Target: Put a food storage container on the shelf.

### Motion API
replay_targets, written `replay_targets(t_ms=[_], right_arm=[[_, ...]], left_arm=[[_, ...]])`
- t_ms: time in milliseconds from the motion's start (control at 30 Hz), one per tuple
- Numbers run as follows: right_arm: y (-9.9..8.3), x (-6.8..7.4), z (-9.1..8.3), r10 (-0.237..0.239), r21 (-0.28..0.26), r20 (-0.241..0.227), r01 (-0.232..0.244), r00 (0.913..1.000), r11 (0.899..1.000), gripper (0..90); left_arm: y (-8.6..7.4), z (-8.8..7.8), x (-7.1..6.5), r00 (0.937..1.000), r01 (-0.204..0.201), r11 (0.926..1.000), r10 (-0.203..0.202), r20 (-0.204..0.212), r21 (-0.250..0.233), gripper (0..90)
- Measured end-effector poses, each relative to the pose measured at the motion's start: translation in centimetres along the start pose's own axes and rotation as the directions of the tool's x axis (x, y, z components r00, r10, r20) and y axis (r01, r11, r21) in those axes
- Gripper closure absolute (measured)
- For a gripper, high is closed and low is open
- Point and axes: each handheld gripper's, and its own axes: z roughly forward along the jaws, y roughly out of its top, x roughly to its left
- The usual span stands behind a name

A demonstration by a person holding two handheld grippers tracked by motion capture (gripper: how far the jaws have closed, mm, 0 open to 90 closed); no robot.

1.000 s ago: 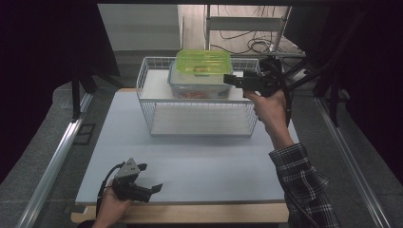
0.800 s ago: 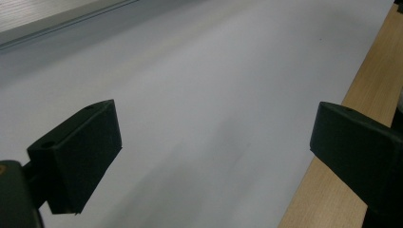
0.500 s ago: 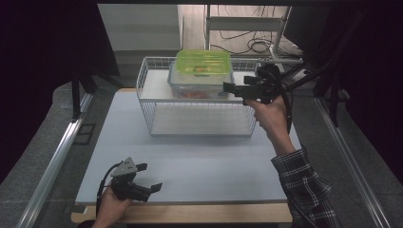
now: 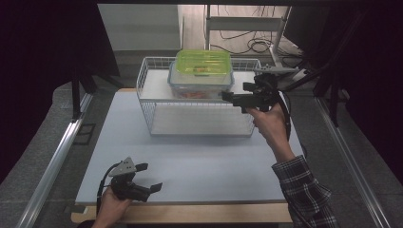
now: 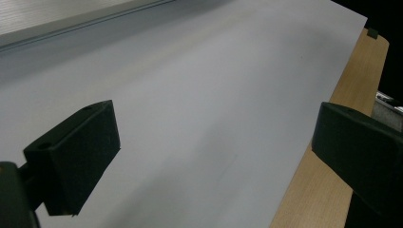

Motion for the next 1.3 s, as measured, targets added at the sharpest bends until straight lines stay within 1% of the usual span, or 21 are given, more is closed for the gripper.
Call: replay_targets(t_ms=[200, 400, 533, 633, 767, 867, 1000, 1133, 1233, 1300], right_arm=[[-0.7, 0.3, 0.1, -0.031, 0.008, 0.013, 0.031, 0.9994, 0.999, 5.6], [-1.5, 0.5, 0.1, -0.044, 0.016, 0.018, 0.044, 0.9989, 0.999, 5.6], [-2.1, 0.7, 0.1, -0.069, 0.021, 0.027, 0.069, 0.9972, 0.997, 5.6], [-2.6, 0.7, 0.2, -0.069, 0.023, 0.019, 0.068, 0.9974, 0.997, 5.6], [-3.2, 0.7, 0.4, -0.088, 0.032, 0.017, 0.088, 0.996, 0.996, 4.8], [-3.7, 0.6, 0.5, -0.084, 0.04, 0.01, 0.084, 0.9964, 0.996, 4.4], [-4.2, 0.5, 0.6, -0.094, 0.046, 0.01, 0.093, 0.9956, 0.995, 4.4], [-4.8, 0.6, 0.7, -0.093, 0.056, 0.005, 0.093, 0.9956, 0.994, 4.4], [-5.3, 0.7, 0.8, -0.091, 0.066, -0.007, 0.092, 0.9958, 0.994, 4.4], [-5.5, 0.8, 0.9, -0.097, 0.072, -0.01, 0.097, 0.9952, 0.993, 4.4]], left_arm=[[0.0, 0.0, -0.1, 1.0, -0.006, 1.0, 0.006, 0.005, -0.004, 2.1], [0.0, 0.0, -0.1, 1.0, -0.007, 1.0, 0.007, 0.005, -0.004, 2.1], [0.0, 0.0, -0.1, 1.0, -0.009, 1.0, 0.009, 0.004, -0.003, 2.1], [0.0, 0.0, -0.1, 1.0, -0.009, 1.0, 0.009, 0.004, -0.002, 2.1], [0.0, 0.0, -0.1, 1.0, -0.009, 1.0, 0.009, 0.005, -0.003, 2.1], [0.0, 0.0, -0.1, 0.9999, -0.009, 1.0, 0.009, 0.005, -0.003, 2.1], [0.0, 0.0, -0.1, 0.9999, -0.01, 0.9999, 0.01, 0.005, -0.002, 2.1], [0.0, 0.0, -0.1, 0.9999, -0.012, 0.9999, 0.012, 0.004, 0.0, 2.2], [0.0, 0.0, -0.1, 0.9999, -0.012, 0.9999, 0.012, 0.004, 0.0, 2.2], [0.0, 0.0, -0.1, 0.9999, -0.014, 0.9999, 0.014, 0.003, 0.001, 2.2]])
